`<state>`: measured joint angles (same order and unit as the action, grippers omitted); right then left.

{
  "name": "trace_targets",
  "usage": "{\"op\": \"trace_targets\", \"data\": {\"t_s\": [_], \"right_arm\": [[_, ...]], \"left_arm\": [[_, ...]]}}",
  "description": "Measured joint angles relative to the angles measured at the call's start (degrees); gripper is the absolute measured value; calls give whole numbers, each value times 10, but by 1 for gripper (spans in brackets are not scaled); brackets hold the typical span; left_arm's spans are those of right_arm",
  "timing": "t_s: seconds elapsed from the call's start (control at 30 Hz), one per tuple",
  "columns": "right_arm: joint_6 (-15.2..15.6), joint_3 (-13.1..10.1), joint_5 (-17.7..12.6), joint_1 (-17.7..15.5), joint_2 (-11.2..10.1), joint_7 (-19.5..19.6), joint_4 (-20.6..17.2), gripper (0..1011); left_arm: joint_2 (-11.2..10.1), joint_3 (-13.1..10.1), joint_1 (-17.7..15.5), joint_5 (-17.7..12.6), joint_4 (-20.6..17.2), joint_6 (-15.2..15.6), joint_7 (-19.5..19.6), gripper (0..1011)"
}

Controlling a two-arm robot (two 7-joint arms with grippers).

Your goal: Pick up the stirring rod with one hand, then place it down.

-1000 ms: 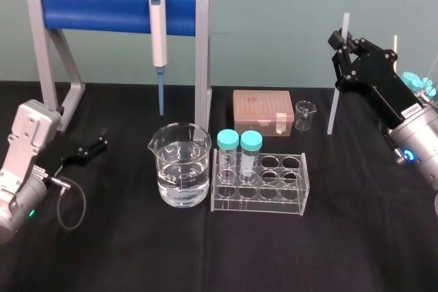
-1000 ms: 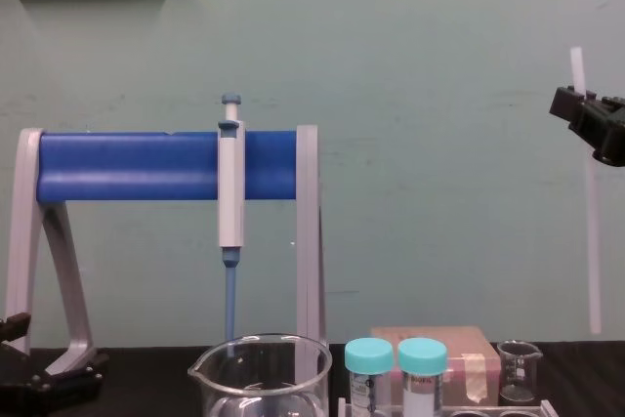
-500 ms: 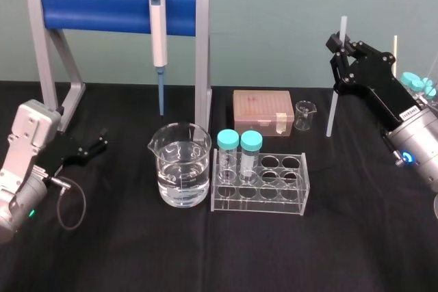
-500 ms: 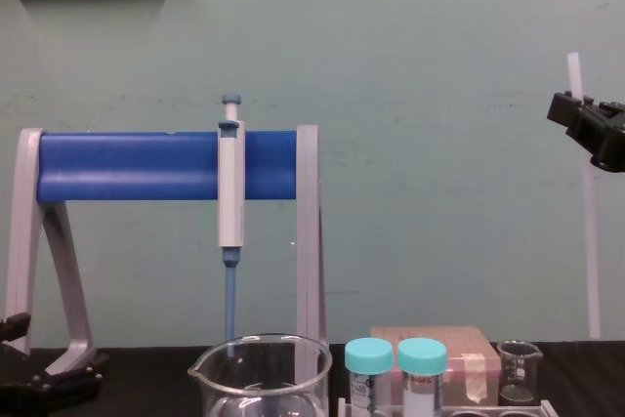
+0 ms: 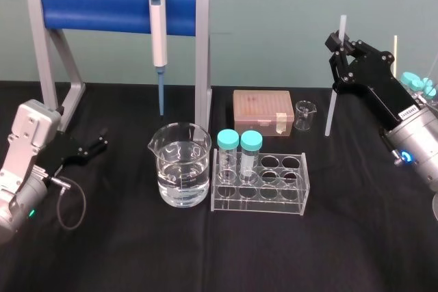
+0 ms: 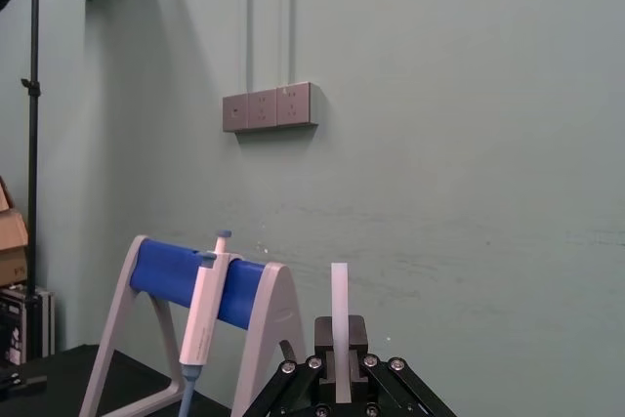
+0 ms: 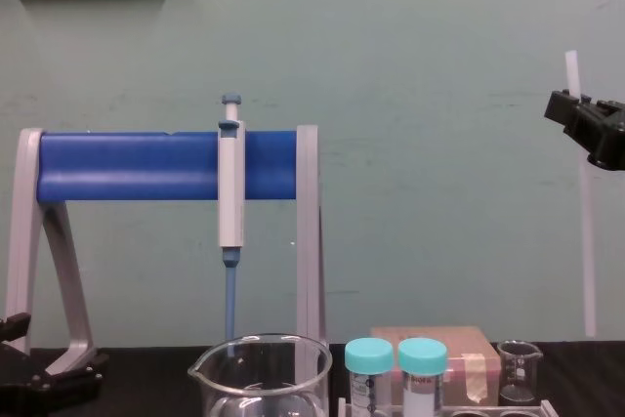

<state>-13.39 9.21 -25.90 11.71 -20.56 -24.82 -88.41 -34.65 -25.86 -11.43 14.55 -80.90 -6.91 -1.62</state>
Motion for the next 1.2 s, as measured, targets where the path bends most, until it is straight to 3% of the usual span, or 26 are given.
{"op": "trace_targets", "data": {"t_s": [1.2], "right_arm": [[-6,17,-7,15,3,-15,18,73]], "left_arm": [[0,0,0,0,0,0,0,1000]]}}
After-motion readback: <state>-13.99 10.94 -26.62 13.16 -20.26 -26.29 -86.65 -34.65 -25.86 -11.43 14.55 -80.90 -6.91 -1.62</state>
